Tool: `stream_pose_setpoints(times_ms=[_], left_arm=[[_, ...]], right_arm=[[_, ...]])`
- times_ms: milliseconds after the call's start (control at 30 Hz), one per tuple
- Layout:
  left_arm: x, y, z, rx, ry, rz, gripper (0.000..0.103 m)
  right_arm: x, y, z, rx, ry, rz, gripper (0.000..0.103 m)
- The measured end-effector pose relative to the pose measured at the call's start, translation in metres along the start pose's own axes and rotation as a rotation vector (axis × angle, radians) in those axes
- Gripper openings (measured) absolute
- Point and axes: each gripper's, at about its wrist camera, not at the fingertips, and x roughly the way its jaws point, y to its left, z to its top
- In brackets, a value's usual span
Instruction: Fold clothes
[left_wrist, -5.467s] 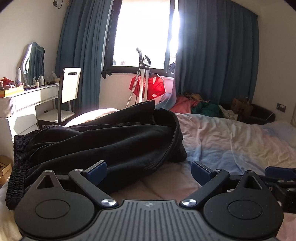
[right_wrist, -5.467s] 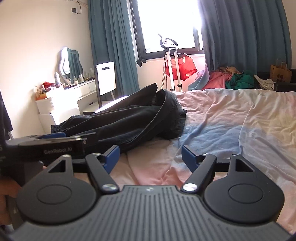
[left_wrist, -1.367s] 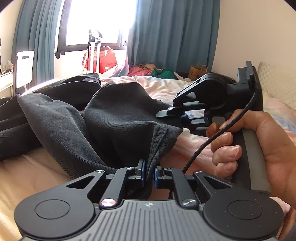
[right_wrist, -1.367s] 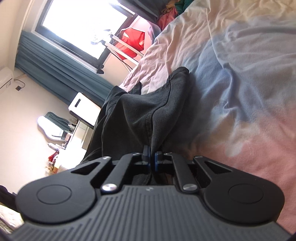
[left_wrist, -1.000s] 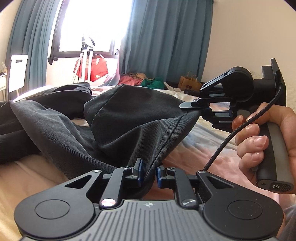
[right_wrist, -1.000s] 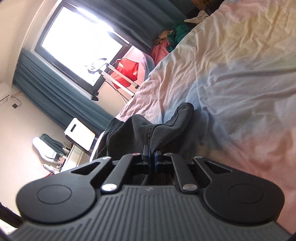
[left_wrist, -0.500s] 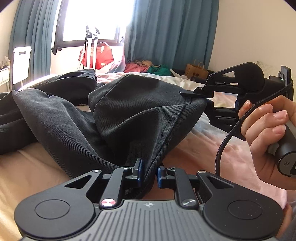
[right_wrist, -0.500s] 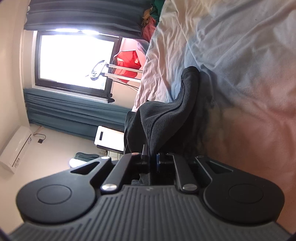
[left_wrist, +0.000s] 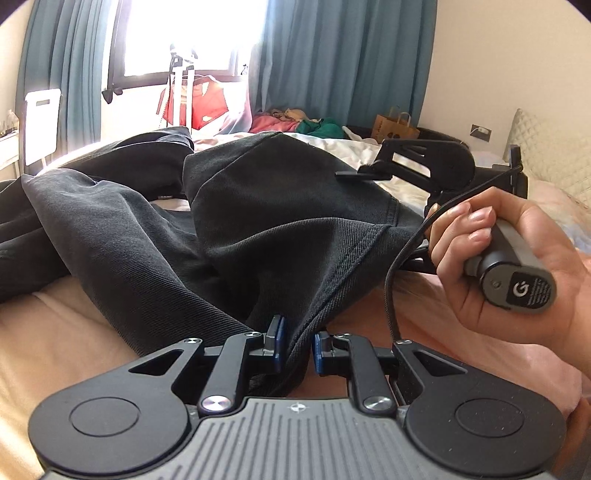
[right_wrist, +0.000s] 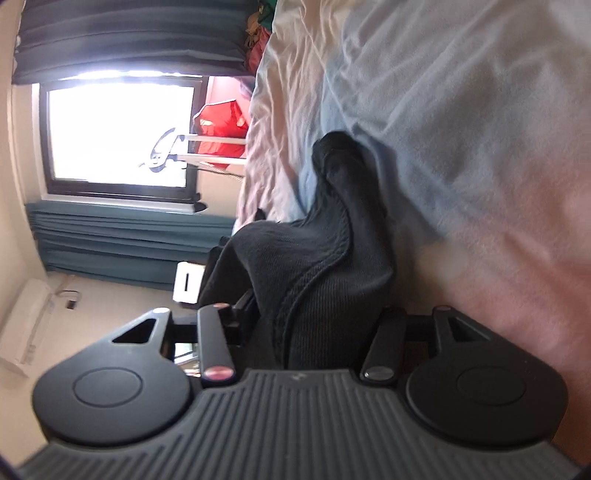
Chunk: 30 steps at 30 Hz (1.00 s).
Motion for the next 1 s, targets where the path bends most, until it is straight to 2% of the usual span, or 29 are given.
stream_pose_setpoints(times_ms=[67,100,167,233,367,433,500,633,767,833,900,1000], left_arm=[[-0.001,-0.001,0.006,0.018,0.006,-0.013,0.017],[-0.001,-0.001,0.008,0.021,0.008,-0.018,0.017],[0.000,-0.001,0.011,0.019,0.016,-0.026,0.017],[0.000,-0.001,0.013,0.016,0.022,-0.036,0.017],[-0.005,-0.011,0.017,0.060,-0.018,-0.068,0.021],[-0.006,-0.017,0.022,0.080,-0.055,-0.088,0.030],[-0.007,-0.022,0.028,0.083,-0.078,-0.096,0.050],[-0.003,-0.032,0.039,0.076,-0.089,-0.124,0.064],[-0.005,-0.030,0.045,0.076,-0.069,-0.153,0.071],[-0.007,-0.026,0.047,0.089,-0.049,-0.153,0.071],[-0.013,-0.014,0.048,0.100,-0.034,-0.138,0.071],[-0.023,0.009,0.053,0.100,-0.013,-0.101,0.071]], right_arm=[[0.000,0.006,0.000,-0.094,-0.025,-0.068,0.029],[0.001,0.010,-0.001,-0.145,-0.027,-0.099,0.025],[-0.005,0.013,0.002,-0.145,-0.061,-0.069,0.016],[-0.011,0.016,0.004,-0.144,-0.096,-0.038,0.012],[-0.039,0.033,0.014,-0.156,-0.215,0.025,0.010],[-0.056,0.045,0.025,-0.165,-0.290,0.051,0.010],[-0.074,0.051,0.035,-0.154,-0.355,0.079,0.010],[-0.106,0.053,0.061,-0.114,-0.450,0.070,0.010],[-0.119,0.034,0.092,0.014,-0.438,0.026,0.010],[-0.122,0.023,0.106,0.085,-0.420,0.001,0.010],[-0.123,0.015,0.116,0.123,-0.396,-0.026,0.010],[-0.128,0.008,0.121,0.166,-0.372,-0.012,0.010]])
